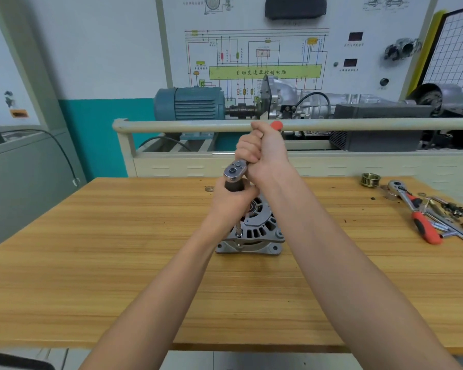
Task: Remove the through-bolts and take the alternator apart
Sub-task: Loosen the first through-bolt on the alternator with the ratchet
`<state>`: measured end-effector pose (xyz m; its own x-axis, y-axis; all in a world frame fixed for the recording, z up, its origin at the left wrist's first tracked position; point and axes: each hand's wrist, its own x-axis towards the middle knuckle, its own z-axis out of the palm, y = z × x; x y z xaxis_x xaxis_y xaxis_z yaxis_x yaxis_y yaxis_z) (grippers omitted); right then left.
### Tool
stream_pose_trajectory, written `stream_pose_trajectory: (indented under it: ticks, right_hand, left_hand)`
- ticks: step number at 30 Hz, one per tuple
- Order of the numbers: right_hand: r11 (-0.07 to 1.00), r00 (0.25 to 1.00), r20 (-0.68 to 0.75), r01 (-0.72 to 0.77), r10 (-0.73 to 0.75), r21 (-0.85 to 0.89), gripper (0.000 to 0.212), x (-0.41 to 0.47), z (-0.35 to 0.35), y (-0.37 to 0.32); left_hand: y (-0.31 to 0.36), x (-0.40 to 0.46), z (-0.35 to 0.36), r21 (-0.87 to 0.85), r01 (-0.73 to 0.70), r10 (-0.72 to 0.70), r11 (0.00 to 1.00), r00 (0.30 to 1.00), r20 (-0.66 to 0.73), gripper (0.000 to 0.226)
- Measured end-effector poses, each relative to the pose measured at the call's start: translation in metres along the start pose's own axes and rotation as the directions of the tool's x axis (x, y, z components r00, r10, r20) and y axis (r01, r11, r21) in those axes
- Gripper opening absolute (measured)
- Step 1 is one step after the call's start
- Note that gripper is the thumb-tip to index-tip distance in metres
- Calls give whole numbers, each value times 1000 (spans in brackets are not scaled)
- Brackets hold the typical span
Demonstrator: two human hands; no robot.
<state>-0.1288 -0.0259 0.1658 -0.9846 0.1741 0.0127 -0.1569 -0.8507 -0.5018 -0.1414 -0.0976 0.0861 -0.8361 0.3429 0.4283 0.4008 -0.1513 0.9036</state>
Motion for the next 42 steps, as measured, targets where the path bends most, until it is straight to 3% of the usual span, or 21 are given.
stream_pose_trajectory:
  ticks: [2,3,5,7,9,11,14,16,17,20,23,25,27,29,30,31,33,35,37,39,42]
  right_hand:
    - [998,998,-28,57,-57,0,48,-1,1,1]
    - [999,1000,-8,26,-26,-24,49,-2,0,-1]
    - [986,987,83,-129,138,-104,53,-3,-1,-7]
    - [940,933,169,-286,317,-184,56,-2,-3,-11]
    - [911,905,185,-336,382,-237,56,-1,-2,-9]
    - [945,942,146,-278,304,-174,57,0,1,-5]
    - [1000,1000,16,-25,25,-2,51,2,0,-1]
    - [999,999,-9,31,-31,29,46,0,-2,-2]
    - [1000,1000,11,1,-1,9,46,-1,-3,-5]
    - [970,963,146,-211,228,-124,49,-3,-5,-12]
    - [888,877,225,-354,424,-293,48,-3,-3,-12]
    - [891,883,218,-346,415,-293,49,-3,-1,-9]
    - [965,957,152,-229,247,-129,54,-1,-1,-6]
    - [1000,999,46,-27,27,-3,49,1,-3,-4]
    - [999,999,13,36,-37,14,46,1,-4,-4]
    - [998,998,5,57,-57,12,46,0,-4,-5]
    - [999,998,65,-24,26,-37,48,-2,-6,-11]
    - [973,963,169,-187,208,-133,51,-5,-8,-16]
    - [930,913,227,-291,340,-227,48,-6,-8,-17]
    - [926,914,213,-293,344,-239,48,-6,-7,-15]
    - [992,992,91,-83,91,-90,48,-5,-7,-11]
  left_hand:
    - [-2,-2,7,-52,7,-15,999,989,-150,36]
    - [-4,-2,6,-31,-5,1,999,992,-125,38]
    - [-4,-3,-3,62,-34,27,997,993,113,46]
    - [2,-2,-14,150,-65,0,987,918,396,45]
    - [7,-2,-19,199,-73,-37,977,866,498,40]
    - [6,0,-18,178,-30,-48,983,907,419,46]
    - [2,1,-4,65,31,-35,997,998,58,40]
    - [2,0,5,18,34,-32,999,994,-100,33]
    - [0,-1,6,35,18,-15,999,996,-90,32]
    - [1,-3,-5,137,-58,23,989,969,248,36]
    - [9,-4,-16,206,-67,-58,976,833,550,33]
    - [6,-3,-13,197,-46,-54,979,879,473,37]
    - [0,-3,-3,104,14,-34,995,980,196,38]
    - [-1,-2,7,-16,71,-72,997,994,-87,37]
    - [0,-1,10,-38,80,-85,996,987,-139,37]
    - [0,0,9,-15,71,-73,997,990,-121,37]
    - [0,1,-1,98,15,-24,995,995,100,38]
    - [5,1,-12,225,-73,-24,972,915,403,35]
    - [7,1,-13,251,-141,-11,958,853,522,36]
    - [2,-1,-7,189,-128,37,973,905,423,41]
    - [-5,-1,4,38,-78,74,996,992,106,40]
